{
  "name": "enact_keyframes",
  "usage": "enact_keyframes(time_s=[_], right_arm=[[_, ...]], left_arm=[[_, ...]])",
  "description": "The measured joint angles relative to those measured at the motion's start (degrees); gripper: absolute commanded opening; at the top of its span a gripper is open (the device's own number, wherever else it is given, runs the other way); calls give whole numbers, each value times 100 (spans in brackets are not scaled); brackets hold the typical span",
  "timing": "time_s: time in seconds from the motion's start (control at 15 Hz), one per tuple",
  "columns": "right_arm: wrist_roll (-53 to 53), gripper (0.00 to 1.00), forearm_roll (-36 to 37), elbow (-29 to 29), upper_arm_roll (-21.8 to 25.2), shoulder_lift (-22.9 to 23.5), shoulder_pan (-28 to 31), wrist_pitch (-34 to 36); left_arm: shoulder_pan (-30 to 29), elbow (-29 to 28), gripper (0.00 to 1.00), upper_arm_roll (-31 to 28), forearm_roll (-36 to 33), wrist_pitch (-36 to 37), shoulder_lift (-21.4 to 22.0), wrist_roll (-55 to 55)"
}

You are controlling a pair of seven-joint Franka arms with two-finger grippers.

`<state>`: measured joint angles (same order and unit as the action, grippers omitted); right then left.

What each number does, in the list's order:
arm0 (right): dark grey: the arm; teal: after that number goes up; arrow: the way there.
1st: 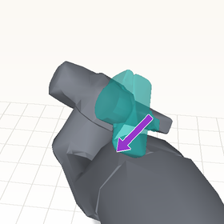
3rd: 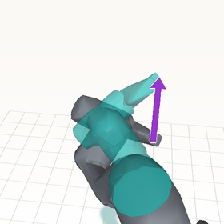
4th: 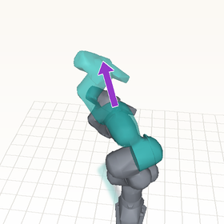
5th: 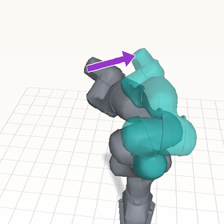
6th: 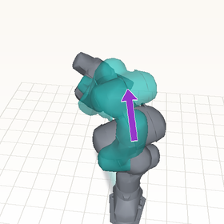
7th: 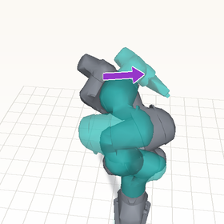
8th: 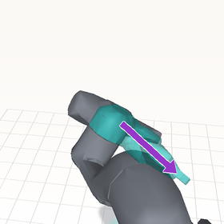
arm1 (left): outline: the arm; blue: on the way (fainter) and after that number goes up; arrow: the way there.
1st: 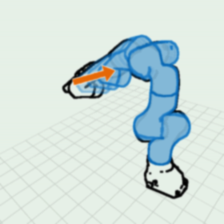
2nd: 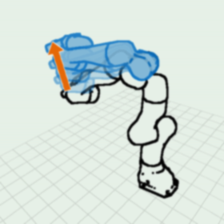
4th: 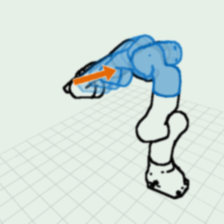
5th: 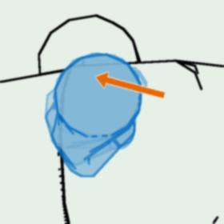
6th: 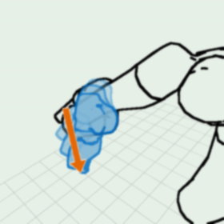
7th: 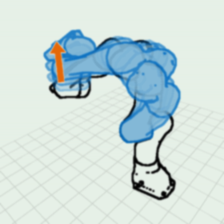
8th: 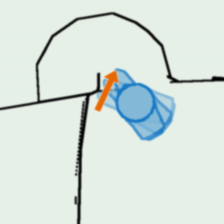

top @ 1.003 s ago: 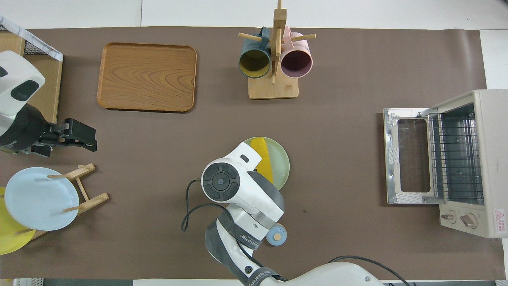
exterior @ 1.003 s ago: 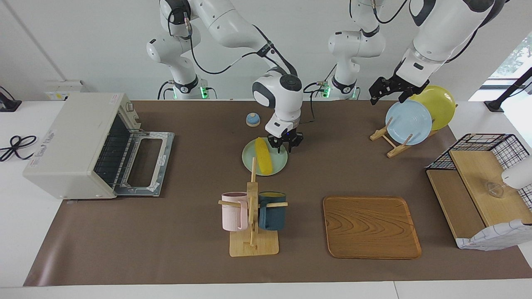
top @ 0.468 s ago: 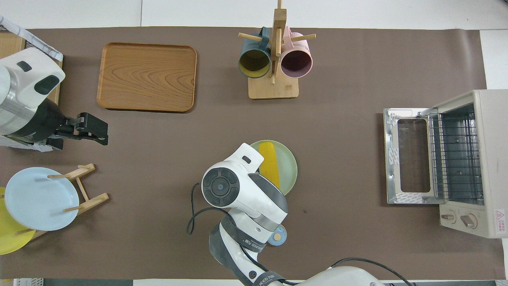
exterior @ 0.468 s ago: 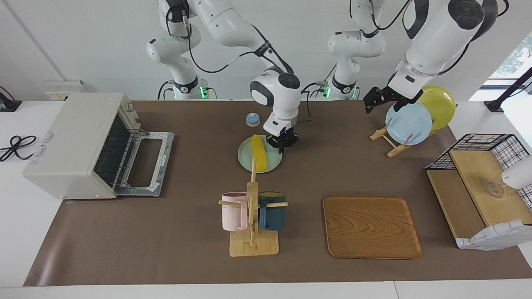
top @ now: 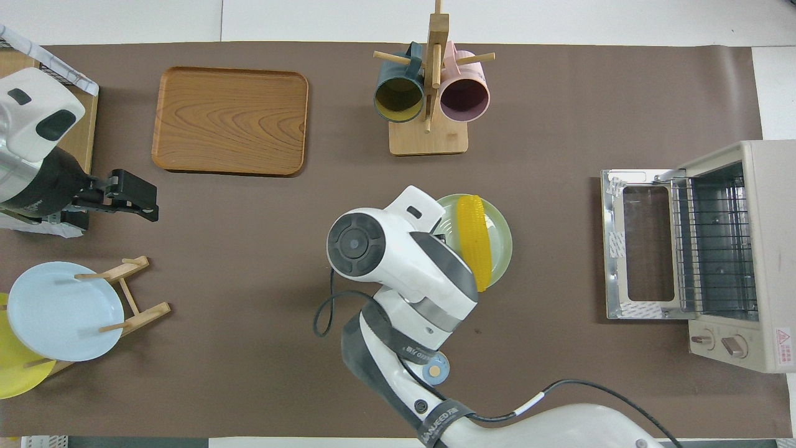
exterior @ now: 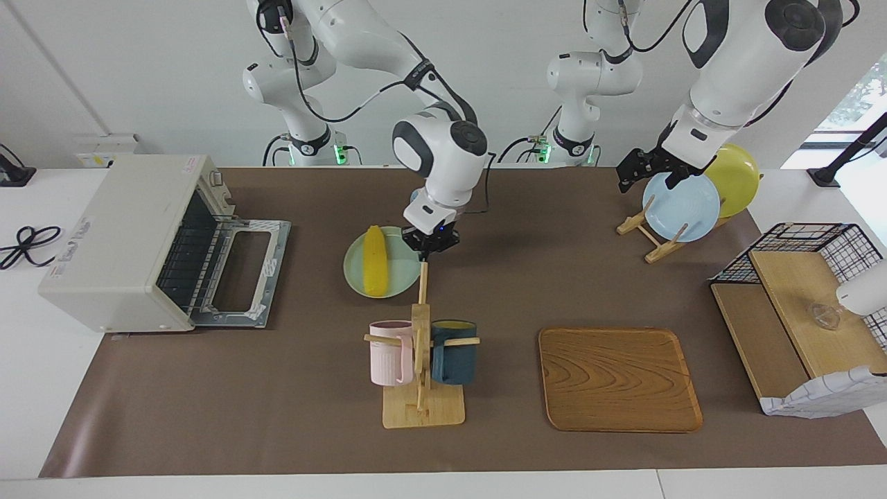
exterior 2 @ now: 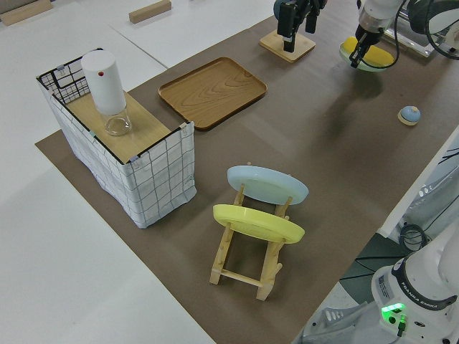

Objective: Put corn in oven
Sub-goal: 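Carry the plate with corn into the open toaster oven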

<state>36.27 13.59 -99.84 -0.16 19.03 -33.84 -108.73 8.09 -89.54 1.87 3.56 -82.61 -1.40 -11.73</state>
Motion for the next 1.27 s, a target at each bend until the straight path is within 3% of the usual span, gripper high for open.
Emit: enact_keyframes(time_s=[0.47,0.8,1.27], right_arm=[[-1271,0,292,-482,17,-739,1248,1066],[-1938,0,671,-735,20,-790,2062,1134],[-2749,0,772,-933,16,-807,2733,947]], left_arm=[[-4,16,100,11,0,-308,20,0],[-13,15,100,10,0,-295,83,0],[-23,13,100,11,0,-295,84,-1]])
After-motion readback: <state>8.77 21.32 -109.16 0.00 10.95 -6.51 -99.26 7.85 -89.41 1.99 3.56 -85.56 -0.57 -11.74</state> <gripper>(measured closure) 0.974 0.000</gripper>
